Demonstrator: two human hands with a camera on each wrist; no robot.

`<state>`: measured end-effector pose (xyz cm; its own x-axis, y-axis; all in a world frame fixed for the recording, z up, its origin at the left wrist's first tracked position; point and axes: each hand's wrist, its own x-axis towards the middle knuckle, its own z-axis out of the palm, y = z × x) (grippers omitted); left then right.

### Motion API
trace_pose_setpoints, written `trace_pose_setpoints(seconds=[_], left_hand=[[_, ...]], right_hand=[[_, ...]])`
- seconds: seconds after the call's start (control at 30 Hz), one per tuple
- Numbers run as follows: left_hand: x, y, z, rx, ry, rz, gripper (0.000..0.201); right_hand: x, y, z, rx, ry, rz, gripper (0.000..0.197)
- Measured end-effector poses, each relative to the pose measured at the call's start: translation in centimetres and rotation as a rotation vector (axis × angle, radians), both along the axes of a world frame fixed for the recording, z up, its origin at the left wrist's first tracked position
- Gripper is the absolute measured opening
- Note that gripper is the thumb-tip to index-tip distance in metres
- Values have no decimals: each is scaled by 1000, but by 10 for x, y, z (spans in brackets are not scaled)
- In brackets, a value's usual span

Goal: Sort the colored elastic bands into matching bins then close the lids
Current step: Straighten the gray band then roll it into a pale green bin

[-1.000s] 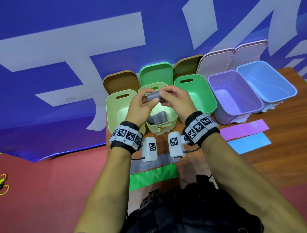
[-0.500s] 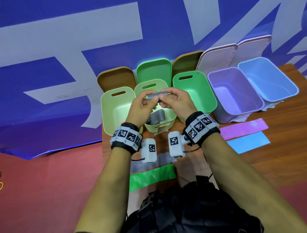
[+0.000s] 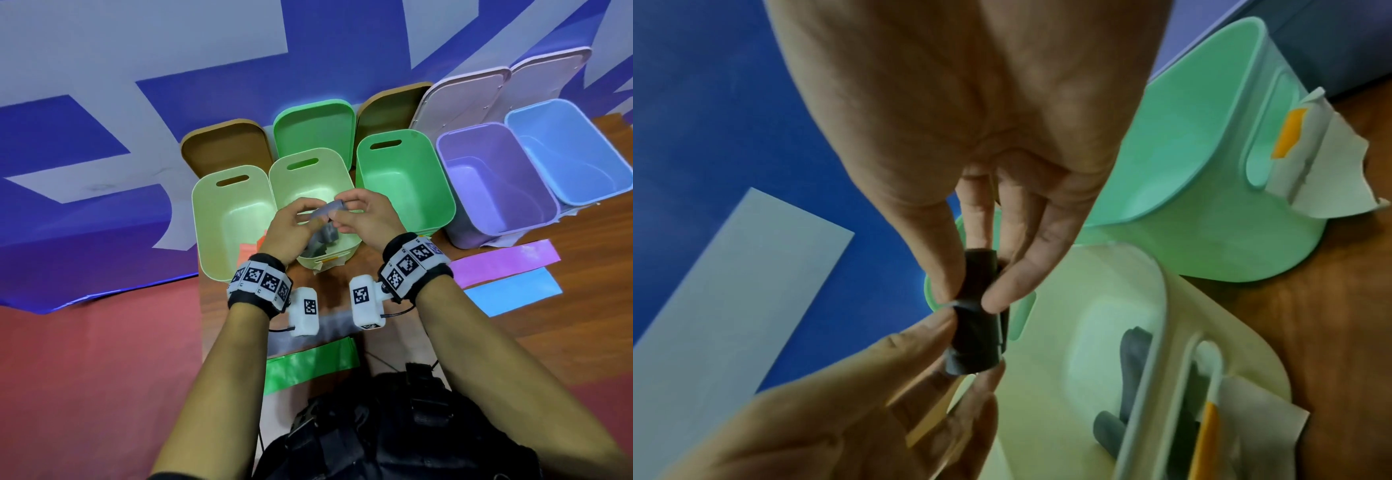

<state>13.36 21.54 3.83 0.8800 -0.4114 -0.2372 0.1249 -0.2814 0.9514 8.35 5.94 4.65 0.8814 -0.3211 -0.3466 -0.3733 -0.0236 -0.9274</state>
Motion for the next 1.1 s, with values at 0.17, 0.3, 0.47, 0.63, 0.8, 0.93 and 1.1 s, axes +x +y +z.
trace_pose_setpoints(seconds=[0.17,0.3,0.47,0.63,0.8,0.93,1.1], left_hand=[[8,-3,-17,151,5,-29,26],[13,-9,-24,145,66,-46,35],[16,-16,-38,225,60,-72,31],[17,-19,-55,257,29,-103,32],[20,-18,-62,273,25,-116,33],[20,-19,-65,276,6,-126,30],[18,-19,-64,257,63,-98,31]], right_hand=[[10,-2,-18,-142,54,44,33],[15,-4,-25,-170,101,123,34],[15,-3,-36,-187,193,159,44],[14,-3,-40,-280,170,181,46],[15,-4,-47,-345,194,191,39],[15,-5,-48,-337,208,212,37],[15,-5,-49,-328,195,198,33]])
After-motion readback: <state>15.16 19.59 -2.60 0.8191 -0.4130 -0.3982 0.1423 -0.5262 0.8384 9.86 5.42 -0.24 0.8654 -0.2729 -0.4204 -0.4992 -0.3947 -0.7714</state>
